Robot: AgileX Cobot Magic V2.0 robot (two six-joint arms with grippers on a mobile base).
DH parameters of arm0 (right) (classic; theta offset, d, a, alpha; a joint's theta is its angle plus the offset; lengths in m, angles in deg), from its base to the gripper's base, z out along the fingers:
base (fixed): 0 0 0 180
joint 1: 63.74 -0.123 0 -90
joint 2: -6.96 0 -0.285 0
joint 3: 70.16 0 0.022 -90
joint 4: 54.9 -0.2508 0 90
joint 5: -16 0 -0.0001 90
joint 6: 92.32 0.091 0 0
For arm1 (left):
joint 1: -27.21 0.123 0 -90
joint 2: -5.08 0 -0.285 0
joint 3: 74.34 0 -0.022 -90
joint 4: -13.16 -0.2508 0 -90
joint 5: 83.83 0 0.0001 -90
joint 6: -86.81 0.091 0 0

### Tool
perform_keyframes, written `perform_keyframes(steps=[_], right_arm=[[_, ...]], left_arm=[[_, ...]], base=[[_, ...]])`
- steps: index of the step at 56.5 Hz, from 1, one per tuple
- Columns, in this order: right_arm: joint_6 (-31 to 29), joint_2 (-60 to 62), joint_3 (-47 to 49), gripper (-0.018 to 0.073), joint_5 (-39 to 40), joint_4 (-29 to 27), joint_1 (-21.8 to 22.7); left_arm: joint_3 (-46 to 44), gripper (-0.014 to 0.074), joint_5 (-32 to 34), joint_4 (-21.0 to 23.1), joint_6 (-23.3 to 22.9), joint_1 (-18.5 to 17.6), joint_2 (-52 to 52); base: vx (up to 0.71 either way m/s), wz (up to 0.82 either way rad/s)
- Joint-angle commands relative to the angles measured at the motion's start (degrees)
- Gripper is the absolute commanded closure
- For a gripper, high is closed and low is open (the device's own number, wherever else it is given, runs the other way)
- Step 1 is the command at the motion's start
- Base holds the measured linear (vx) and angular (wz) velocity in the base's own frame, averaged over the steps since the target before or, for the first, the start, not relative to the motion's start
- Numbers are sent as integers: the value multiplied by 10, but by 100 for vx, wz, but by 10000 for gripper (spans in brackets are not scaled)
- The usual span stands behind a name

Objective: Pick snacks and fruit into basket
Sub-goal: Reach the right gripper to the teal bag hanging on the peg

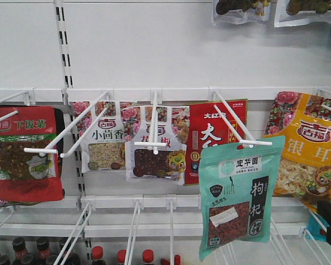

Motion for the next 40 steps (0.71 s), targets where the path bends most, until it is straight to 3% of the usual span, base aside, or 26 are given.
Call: perform_keyframes(steps=[1, 8, 14, 26, 40], right_arm=[[8, -3, 21, -1, -98, -9, 41], [29, -25, 23, -1, -288, 20, 144], [15, -63, 42, -1, -403, 38, 184], [-9, -158, 120, -1, -552, 45, 184], [-12, -210, 160, -1, -609, 50, 175]], left_arm=[[-21, 586, 53, -3, 0, 0, 3], [-21, 586, 53, -3, 0, 0, 3], [-21, 586, 53, -3, 0, 0, 3], [-21, 586, 53, -3, 0, 0, 3], [-21, 586, 53, -3, 0, 0, 3]], base=[[0, 0], [0, 0], [0, 0], [0, 0], [0, 0]])
